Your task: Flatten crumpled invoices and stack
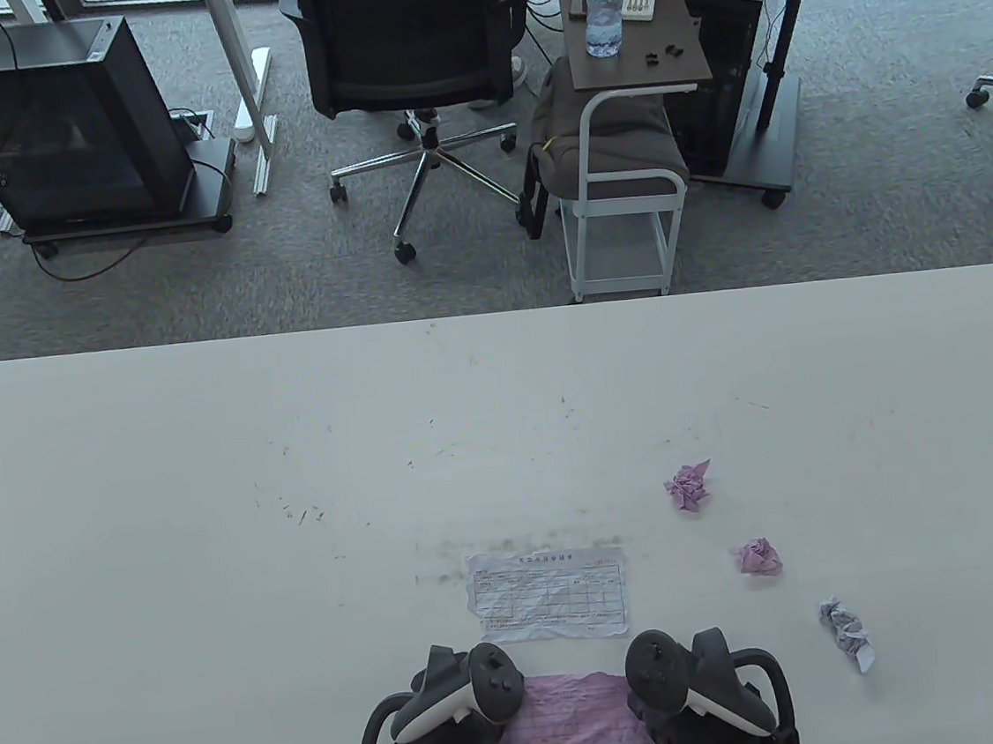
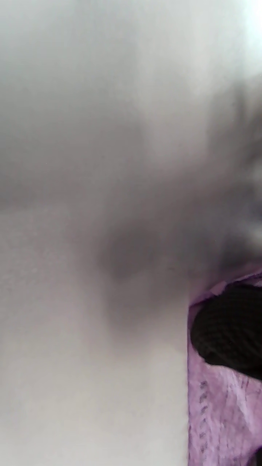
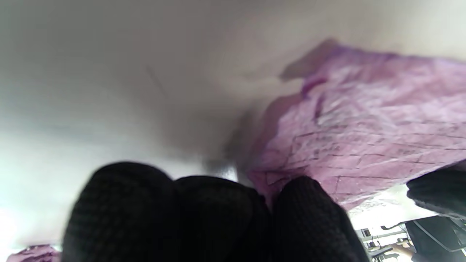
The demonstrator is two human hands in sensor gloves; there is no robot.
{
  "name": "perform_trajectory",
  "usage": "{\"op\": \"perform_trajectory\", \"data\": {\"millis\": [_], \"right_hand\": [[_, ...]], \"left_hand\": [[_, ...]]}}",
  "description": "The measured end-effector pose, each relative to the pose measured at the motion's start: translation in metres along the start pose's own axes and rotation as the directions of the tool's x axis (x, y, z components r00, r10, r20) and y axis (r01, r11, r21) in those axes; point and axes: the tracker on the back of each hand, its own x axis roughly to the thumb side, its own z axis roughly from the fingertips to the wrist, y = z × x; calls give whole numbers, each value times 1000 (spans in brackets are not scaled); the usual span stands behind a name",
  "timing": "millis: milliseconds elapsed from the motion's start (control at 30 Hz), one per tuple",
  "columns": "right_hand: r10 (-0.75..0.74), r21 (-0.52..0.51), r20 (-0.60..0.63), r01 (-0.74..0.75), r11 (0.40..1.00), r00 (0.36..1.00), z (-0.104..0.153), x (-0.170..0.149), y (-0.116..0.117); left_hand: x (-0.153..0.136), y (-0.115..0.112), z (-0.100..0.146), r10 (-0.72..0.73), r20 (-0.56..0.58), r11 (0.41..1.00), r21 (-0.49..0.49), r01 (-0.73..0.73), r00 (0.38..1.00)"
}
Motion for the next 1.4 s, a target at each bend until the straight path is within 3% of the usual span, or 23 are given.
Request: {"op": "perform_trajectory", "data": {"millis": [200, 400, 500, 700, 800, 900, 967, 1067, 1133, 1167, 1200, 1267, 1333, 1400], "right_hand": [[-169, -6, 24, 169, 986, 985, 5, -7, -12], [-412, -49, 190, 428, 903, 891, 10, -11, -27], [-487, 18, 263, 501, 865, 833, 13, -5, -34], [-404, -103, 354, 465, 880, 843, 24, 5, -47], [-302, -222, 411, 416, 882, 860, 32, 9, -58], [-210, -314, 458, 379, 871, 864, 43, 11, -71], [-217, -337, 482, 408, 848, 849, 49, 11, -77], [-336, -364, 532, 569, 738, 777, 58, 2, -87], [-449, -368, 557, 693, 620, 699, 61, -8, -93], [-516, -362, 565, 756, 545, 643, 61, -14, -94], [-552, -358, 566, 786, 504, 612, 61, -18, -94], [-642, -360, 536, 836, 414, 549, 58, -29, -90], [-673, -358, 508, 842, 404, 539, 56, -34, -86], [-675, -374, 479, 826, 422, 561, 53, -38, -82]], "left_hand": [[0, 0, 0, -4, -2, 1000, -2, 4, 1000], [0, 0, 0, -6, -11, 1000, -6, 6, 1000], [0, -1, 1, -3, -16, 1000, -6, 3, 1000], [0, 0, 1, -1, -11, 1000, -7, 1, 1000], [-2, 3, 3, 43, 23, 999, 14, -44, 999], [-7, 10, 9, 166, 122, 978, 109, -180, 978], [-10, 16, 16, 264, 234, 931, 191, -310, 936], [-18, 23, 29, 406, 425, 777, 305, -551, 809], [-22, 23, 31, 508, 549, 669, 233, -706, 663], [-22, 21, 31, 577, 599, 612, 133, -780, 555], [-22, 20, 30, 608, 630, 576, 68, -815, 482], [-18, 20, 28, 683, 675, 458, -98, -884, 279], [-14, 22, 29, 680, 709, 408, -154, -900, 188], [-14, 24, 33, 641, 743, 409, -116, -905, 194]]}}
